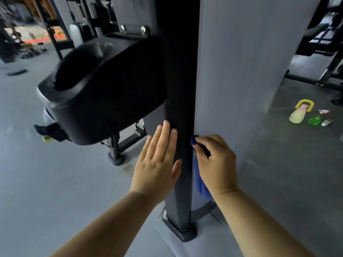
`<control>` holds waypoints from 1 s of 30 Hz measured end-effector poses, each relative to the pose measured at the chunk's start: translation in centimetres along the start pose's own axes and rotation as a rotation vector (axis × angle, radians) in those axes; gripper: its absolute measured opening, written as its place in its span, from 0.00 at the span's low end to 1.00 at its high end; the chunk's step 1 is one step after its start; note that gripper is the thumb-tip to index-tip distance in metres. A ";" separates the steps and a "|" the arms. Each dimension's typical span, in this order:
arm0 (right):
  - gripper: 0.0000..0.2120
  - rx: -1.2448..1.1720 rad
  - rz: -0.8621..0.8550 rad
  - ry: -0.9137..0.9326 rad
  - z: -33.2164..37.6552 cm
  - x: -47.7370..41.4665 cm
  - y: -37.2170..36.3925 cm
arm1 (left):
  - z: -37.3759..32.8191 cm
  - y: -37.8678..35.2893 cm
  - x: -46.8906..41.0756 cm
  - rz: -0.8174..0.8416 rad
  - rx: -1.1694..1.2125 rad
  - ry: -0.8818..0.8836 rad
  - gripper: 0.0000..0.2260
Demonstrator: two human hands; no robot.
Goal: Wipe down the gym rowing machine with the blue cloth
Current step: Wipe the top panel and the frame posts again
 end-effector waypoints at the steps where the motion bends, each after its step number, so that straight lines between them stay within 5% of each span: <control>1: 0.07 0.005 0.027 -0.018 -0.7 1.1 -0.5 | 0.3 -0.7 0.3 -0.016 0.012 -0.006 0.33; 10: 0.06 -0.025 -0.179 0.052 -1.6 2.5 -2.1 | 2.6 -6.3 3.2 -0.155 0.093 -0.056 0.33; 30: 0.06 -0.020 -0.220 0.090 -12.3 17.7 -12.3 | 5.2 -21.5 15.0 -0.168 0.207 -0.030 0.38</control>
Point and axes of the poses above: each hand's wrist, its own x-axis away from the middle knuckle, its own y-axis out of the back of the hand, z = x × y, the point moved 2 cm from there along -x, towards the middle knuckle, and after that the axes turned 13 degrees about x, right-handed, at the moved point
